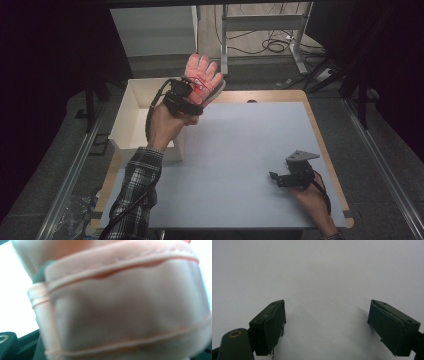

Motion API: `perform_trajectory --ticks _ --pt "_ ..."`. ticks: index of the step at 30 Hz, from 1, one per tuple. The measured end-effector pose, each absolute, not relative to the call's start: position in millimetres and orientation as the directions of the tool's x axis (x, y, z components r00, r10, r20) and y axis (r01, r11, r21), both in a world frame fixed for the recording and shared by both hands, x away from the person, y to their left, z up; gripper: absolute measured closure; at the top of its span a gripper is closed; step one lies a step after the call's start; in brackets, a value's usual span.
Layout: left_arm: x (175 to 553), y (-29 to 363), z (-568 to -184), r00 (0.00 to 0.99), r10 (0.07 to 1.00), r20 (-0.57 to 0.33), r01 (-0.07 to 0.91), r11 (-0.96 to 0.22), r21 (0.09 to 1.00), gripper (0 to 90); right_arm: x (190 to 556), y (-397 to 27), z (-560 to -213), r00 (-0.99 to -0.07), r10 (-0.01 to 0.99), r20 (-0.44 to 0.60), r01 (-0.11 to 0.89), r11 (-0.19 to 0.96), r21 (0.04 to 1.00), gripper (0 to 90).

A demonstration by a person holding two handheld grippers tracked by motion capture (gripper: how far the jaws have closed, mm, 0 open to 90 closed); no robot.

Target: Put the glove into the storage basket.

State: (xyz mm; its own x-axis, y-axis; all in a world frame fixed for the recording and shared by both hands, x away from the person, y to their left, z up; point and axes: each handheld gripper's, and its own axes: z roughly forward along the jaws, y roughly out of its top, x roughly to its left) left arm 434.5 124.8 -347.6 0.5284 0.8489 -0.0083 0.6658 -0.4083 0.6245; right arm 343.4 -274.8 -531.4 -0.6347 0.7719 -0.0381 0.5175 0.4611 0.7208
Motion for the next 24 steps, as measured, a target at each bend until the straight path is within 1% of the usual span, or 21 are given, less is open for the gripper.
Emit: perform_trajectory --ticks 13,24 --pt "436.1 171.8 -343.3 0.432 0.902 -0.019 0.704 -0.324 0.632 42.0 343.5 -274.9 -531.5 -0.635 0.772 -0.040 0.516 0.462 0.722 15.0" --pt "435.9 198.7 -349.3 0.365 0.931 -0.029 0.728 -0.266 0.632 42.0 343.5 -274.9 -531.5 -0.635 0.772 -0.041 0.515 0.462 0.722 15.0"
